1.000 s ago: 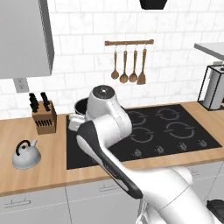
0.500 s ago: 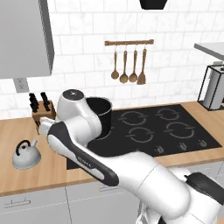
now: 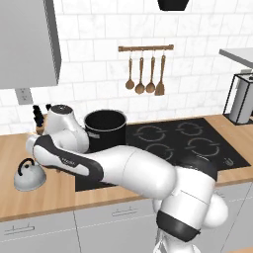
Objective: Pick the kettle from the counter and place it on a stove burner. Then turn the burner on.
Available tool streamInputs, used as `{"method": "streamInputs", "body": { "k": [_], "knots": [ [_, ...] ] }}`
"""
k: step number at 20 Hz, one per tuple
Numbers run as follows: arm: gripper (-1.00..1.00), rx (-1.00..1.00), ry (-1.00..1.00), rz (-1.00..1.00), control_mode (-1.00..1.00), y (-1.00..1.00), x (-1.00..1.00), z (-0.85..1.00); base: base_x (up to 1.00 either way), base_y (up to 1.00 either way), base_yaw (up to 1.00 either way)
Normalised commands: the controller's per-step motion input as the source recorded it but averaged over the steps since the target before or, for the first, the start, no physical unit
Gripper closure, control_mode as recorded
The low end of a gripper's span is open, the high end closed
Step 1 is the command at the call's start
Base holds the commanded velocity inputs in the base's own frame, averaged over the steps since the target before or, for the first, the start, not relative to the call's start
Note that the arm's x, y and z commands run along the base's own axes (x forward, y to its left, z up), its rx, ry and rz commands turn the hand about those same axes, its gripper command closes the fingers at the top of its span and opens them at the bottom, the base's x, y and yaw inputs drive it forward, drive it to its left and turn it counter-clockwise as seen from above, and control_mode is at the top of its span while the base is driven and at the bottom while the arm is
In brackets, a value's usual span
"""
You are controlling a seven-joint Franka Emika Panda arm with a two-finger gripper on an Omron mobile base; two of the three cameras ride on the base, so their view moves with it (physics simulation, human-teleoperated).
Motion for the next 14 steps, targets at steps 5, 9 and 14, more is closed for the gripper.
{"method": "streamInputs", "body": {
  "k": [5, 9, 14],
  "knots": [
    [-1.0, -0.02, 0.0, 0.0, -1.0, 0.67, 0.3, -0.17, 0.0, 0.0, 0.0],
    [-1.0, -0.03, 0.0, 0.0, -1.0, 0.85, 0.29, -0.19, 0.0, 0.0, 0.0],
    [-1.0, -0.01, 0.0, 0.0, -1.0, 0.36, 0.13, 0.0, 0.0, 0.0, 0.0]
  ]
}}
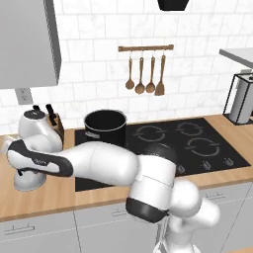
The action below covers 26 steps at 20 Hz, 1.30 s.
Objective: Pick the kettle from the counter and place it on a stove burner. Then turn the burner on.
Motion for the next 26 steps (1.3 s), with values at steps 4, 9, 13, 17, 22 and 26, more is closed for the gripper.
{"method": "streamInputs", "body": {
  "k": [4, 9, 13, 17, 22, 26],
  "knots": [
    [-1.0, -0.06, 0.06, 0.01, -1.0, 0.04, 0.16, -0.05, 0.0, 0.0, 0.0],
    [-1.0, -0.16, 0.0, 0.09, -1.0, 0.0, 0.03, -0.44, 0.0, 0.0, 0.0],
    [-1.0, -0.06, -0.01, 0.05, -1.0, 0.02, 0.18, -0.38, 0.0, 0.0, 0.0],
    [-1.0, 0.0, -0.03, 0.0, -1.0, 0.09, 0.36, -0.03, 0.0, 0.0, 0.0],
    [-1.0, 0.0, 0.0, 0.0, -1.0, 0.17, 0.43, -0.16, 0.0, 0.0, 0.0],
    [-1.0, 0.0, 0.0, 0.0, -1.0, 0.23, 0.47, -0.24, 0.0, 0.0, 0.0]
  ]
}}
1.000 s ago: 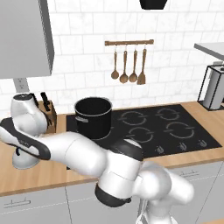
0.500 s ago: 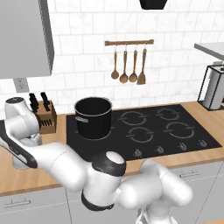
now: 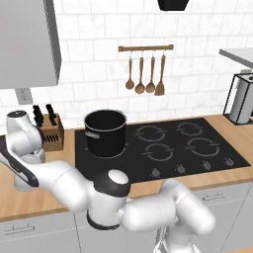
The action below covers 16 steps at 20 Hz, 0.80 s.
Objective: Pick the kettle from the counter and place it on a stove burner. Then turn the burner on.
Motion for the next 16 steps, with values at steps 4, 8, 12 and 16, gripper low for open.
{"method": "streamInputs", "body": {
  "k": [4, 8, 12, 16],
  "knots": [
    [1.0, -0.02, 0.0, 0.0, -1.0, 0.2, 0.36, -0.29, 0.0, 0.0, 0.0],
    [1.0, -0.09, 0.04, 0.0, -1.0, 0.1, 0.23, -0.14, 0.0, 0.0, 0.0],
    [1.0, -0.16, 0.01, 0.0, -1.0, 0.0, 0.01, -0.25, 0.0, 0.0, 0.0],
    [1.0, -0.13, 0.0, 0.0, -1.0, -0.23, -0.07, -0.27, 0.0, 0.0, 0.0]
  ]
}}
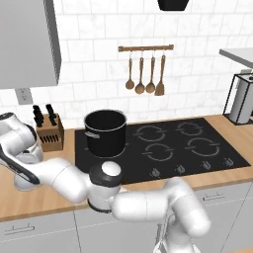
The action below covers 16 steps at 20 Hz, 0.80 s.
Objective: Pick the kettle from the counter and place it on a stove burner. Then turn the burner on.
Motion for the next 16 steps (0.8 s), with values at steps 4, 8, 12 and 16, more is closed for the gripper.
{"method": "streamInputs", "body": {
  "k": [4, 8, 12, 16],
  "knots": [
    [1.0, -0.02, -0.21, 0.0, -1.0, -0.95, -0.51, 0.1, 0.0, 0.0, 0.0],
    [1.0, 0.0, -0.43, 0.0, -1.0, -1.0, -0.67, 0.46, 0.0, 0.0, 0.0],
    [1.0, 0.0, -0.48, 0.0, -1.0, -1.0, -0.71, 0.59, 0.0, 0.0, 0.0],
    [1.0, 0.0, -0.45, -0.01, -1.0, -1.0, -0.49, 0.71, 0.0, 0.0, 0.0]
  ]
}}
